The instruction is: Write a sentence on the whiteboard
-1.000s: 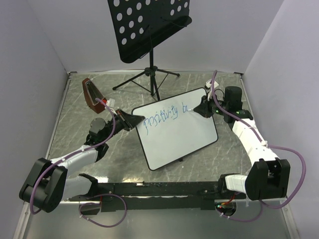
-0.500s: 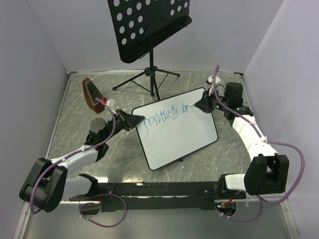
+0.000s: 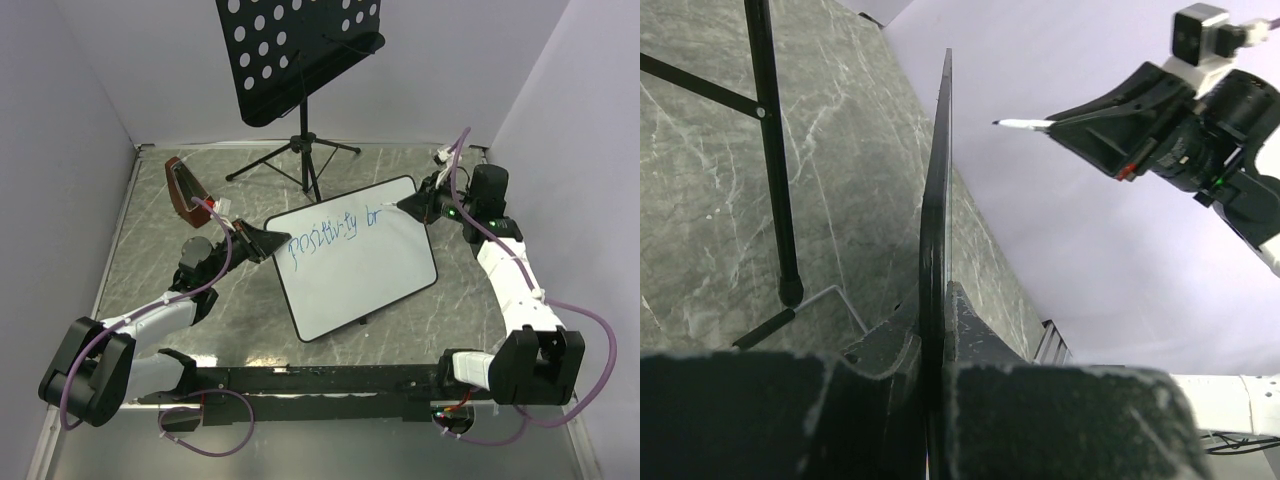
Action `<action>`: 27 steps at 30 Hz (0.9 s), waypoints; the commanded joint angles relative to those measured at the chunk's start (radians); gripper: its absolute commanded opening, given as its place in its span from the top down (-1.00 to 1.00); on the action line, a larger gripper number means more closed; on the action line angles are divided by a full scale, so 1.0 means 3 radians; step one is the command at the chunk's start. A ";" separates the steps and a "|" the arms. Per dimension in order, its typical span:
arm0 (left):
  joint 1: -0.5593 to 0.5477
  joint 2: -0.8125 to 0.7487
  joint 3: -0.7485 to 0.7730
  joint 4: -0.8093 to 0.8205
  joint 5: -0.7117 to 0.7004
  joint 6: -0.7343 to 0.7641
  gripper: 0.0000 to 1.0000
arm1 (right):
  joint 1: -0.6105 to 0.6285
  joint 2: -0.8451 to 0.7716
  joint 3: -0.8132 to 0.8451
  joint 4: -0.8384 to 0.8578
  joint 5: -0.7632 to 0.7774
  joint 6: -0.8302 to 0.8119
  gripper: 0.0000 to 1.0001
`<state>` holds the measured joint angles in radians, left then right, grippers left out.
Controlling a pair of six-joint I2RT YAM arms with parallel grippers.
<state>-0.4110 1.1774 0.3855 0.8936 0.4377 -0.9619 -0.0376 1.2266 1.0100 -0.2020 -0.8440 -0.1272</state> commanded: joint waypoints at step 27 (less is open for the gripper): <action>-0.0016 -0.0085 0.0019 0.0391 0.0075 0.0123 0.98 | -0.0192 -0.0116 -0.0237 0.0290 -0.0152 -0.0113 1.00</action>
<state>-0.4110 1.1767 0.3855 0.8944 0.4397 -0.9585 -0.0853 1.2037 0.9413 -0.1577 -0.8623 -0.1345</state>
